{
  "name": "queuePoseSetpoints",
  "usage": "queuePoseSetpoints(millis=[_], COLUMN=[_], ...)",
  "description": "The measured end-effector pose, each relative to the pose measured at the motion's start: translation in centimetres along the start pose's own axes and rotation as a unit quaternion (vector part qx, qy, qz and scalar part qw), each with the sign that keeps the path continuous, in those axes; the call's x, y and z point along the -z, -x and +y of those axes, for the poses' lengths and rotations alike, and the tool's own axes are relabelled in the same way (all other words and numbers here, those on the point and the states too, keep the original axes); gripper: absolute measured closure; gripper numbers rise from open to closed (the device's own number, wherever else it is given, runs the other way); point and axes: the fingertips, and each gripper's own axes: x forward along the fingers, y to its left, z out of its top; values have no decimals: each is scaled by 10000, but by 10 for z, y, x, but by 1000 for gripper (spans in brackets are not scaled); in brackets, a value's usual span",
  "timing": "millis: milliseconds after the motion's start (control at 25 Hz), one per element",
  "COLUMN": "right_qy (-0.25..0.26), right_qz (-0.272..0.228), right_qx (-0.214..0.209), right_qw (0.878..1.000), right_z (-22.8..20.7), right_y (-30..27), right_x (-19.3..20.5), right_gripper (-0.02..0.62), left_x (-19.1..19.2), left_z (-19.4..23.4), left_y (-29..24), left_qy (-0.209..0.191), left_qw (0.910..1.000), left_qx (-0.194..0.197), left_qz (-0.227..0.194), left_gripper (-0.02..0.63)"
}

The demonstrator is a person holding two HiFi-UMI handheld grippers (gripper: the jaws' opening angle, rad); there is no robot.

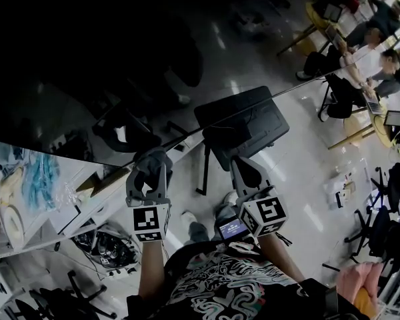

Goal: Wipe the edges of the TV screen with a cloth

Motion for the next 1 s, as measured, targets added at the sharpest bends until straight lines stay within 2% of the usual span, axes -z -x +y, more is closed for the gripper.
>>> queuePoseSetpoints(millis=[200, 1000], right_qy=[-53, -139], right_qz=[39, 24], right_qx=[30, 82], right_qw=[10000, 9999], right_z=[-29, -45], right_y=[0, -4], right_x=[3, 4], right_gripper=[566, 566], left_x=[-4, -9], left_z=[-19, -34], left_y=[-20, -34], left_qy=[-28, -60], left_qw=[10000, 9998], left_qx=[29, 157], left_qz=[51, 60], left_gripper=[466, 466])
